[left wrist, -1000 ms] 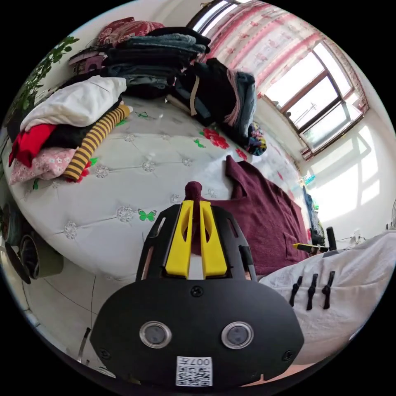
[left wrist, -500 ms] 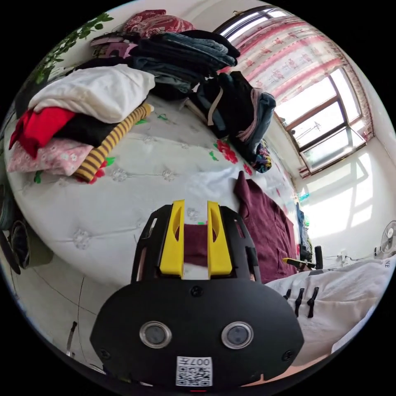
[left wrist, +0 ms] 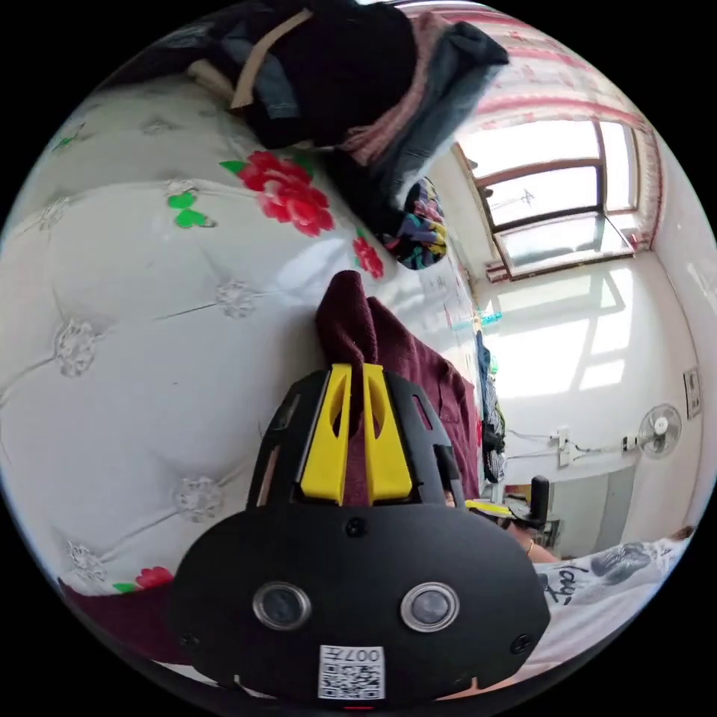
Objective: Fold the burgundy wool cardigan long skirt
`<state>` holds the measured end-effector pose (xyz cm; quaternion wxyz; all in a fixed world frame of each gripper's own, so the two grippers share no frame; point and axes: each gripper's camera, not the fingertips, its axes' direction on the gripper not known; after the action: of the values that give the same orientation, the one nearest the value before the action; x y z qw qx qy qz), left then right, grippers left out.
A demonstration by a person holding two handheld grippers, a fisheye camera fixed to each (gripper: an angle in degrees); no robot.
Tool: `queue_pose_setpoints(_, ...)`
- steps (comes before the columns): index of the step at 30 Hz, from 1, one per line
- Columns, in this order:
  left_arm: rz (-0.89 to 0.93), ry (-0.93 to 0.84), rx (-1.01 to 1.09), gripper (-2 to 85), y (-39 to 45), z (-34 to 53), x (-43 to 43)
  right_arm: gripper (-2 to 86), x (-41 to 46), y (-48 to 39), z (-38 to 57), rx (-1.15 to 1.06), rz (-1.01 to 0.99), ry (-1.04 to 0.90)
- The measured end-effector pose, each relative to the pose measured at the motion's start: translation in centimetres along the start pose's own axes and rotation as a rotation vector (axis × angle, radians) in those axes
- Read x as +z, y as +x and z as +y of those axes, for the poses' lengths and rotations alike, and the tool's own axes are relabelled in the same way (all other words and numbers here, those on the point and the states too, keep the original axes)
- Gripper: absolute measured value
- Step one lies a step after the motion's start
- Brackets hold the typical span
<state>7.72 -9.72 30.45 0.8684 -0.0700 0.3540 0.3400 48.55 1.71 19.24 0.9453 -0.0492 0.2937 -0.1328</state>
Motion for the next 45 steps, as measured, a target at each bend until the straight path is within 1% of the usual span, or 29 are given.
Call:
queue_pose_setpoints(2, -0.005, -0.051, 0.333, 2.1, 8.3, 2.1, 1.6, -0.3, -0.3, 0.9, 0.2, 0.029, -0.037, 0.015)
queue_pose_setpoints(3, -0.016, -0.073, 0.418, 2.5, 10.5, 3.0, 2.3, -0.3, -0.3, 1.1, 0.3, 0.035, -0.046, 0.016)
queue_pose_setpoints(5, -0.016, -0.164, 0.689, 5.0, 16.9, 7.7, 5.0, -0.3, 0.1, 1.6, 0.2, 0.048, -0.069, 0.002)
queue_pose_setpoints(7, -0.048, -0.228, 0.781, 6.5, 18.6, 10.7, 7.0, -0.3, 0.4, 1.6, -0.2, 0.041, -0.068, -0.018)
queue_pose_setpoints(8, -0.08, -0.274, 0.783, 7.0, 18.5, 11.8, 8.0, -0.3, 0.5, 1.4, -0.4, 0.025, -0.065, -0.025)
queue_pose_setpoints(10, -0.09, -0.27, 0.721, 7.6, 17.3, 12.3, 7.8, -0.3, 0.4, 1.0, -0.8, -0.003, -0.064, -0.025)
queue_pose_setpoints(13, -0.043, -0.19, 0.615, 7.6, 14.8, 11.7, 4.8, -0.3, -0.1, 0.6, -0.9, -0.032, -0.072, -0.01)
queue_pose_setpoints(15, -0.074, -0.133, 0.564, 7.6, 13.5, 11.0, 2.9, -0.3, -0.2, 0.8, -0.9, -0.031, -0.082, -0.006)
queue_pose_setpoints(17, -0.145, -0.082, 0.553, 8.1, 12.5, 10.0, 1.7, -0.3, -0.3, 1.5, -0.7, -0.011, -0.098, -0.002)
queue_pose_setpoints(19, -0.158, -0.112, 0.558, 9.6, 12.4, 8.9, 2.6, -0.3, -0.2, 2.0, -0.6, 0.011, -0.111, -0.01)
queue_pose_setpoints(24, -0.055, -0.182, 0.624, 13.4, 14.9, 7.2, 8.4, -0.3, -1.0, 2.2, -0.6, 0.025, -0.118, -0.005)
queue_pose_setpoints(25, -0.081, -0.224, 0.618, 12.4, 15.0, 7.0, 10.7, -0.3, -1.4, 2.1, -0.7, 0.023, -0.112, -0.001)
queue_pose_setpoints(27, -0.201, -0.307, 0.588, 5.3, 14.2, 6.5, 14.2, -0.3, -2.0, 1.8, -0.6, 0.022, -0.107, 0.003)
queue_pose_setpoints(28, -0.298, -0.336, 0.538, 1.5, 13.1, 5.9, 15.5, -0.3, -2.4, 1.7, -0.6, 0.022, -0.102, 0.007)
queue_pose_setpoints(30, -0.225, -0.328, 0.488, 0.2, 11.8, 4.6, 14.9, -0.3, -3.2, 1.6, -0.4, 0.022, -0.091, 0.016)
queue_pose_setpoints(31, -0.193, -0.274, 0.473, -0.2, 11.3, 3.7, 13.3, -0.3, -3.6, 1.5, -0.1, 0.024, -0.081, 0.022)
queue_pose_setpoints(32, -0.217, -0.2, 0.484, -0.4, 11.1, 2.7, 10.9, -0.3, -4.0, 1.6, 0.1, 0.029, -0.072, 0.025)
queue_pose_setpoints(33, -0.233, -0.162, 0.493, -0.4, 11.0, 2.2, 9.5, -0.3, -4.2, 1.6, 0.2, 0.033, -0.068, 0.026)
queue_pose_setpoints(35, -0.34, 0.017, 0.473, -0.5, 9.5, -0.1, 2.6, -0.3, -4.7, 1.8, 0.6, 0.048, -0.065, 0.027)
queue_pose_setpoints(36, -0.374, 0.069, 0.448, -0.5, 8.8, -0.7, 0.6, -0.3, -4.8, 1.8, 0.6, 0.05, -0.064, 0.028)
queue_pose_setpoints(38, -0.515, 0.27, 0.284, -0.4, 5.0, -2.3, -7.1, -0.3, -5.4, 1.5, 0.7, 0.054, -0.052, 0.041)
queue_pose_setpoints(39, -0.558, 0.301, 0.232, -0.3, 3.8, -2.5, -8.6, -0.3, -5.5, 1.4, 0.7, 0.052, -0.049, 0.045)
queue_pose_setpoints(41, -0.617, 0.304, 0.044, 0.3, -0.9, -2.6, -12.5, -0.3, -5.8, 0.7, 0.5, 0.041, -0.044, 0.047)
queue_pose_setpoints(43, -0.615, 0.332, -0.032, 2.3, -2.8, -1.2, -14.2, -0.3, -6.0, 0.1, 0.5, 0.032, -0.036, 0.045)
queue_pose_setpoints(45, -0.598, 0.359, -0.062, 4.7, -3.5, 1.0, -14.8, -0.3, -6.4, -0.4, 0.7, 0.024, -0.021, 0.052)
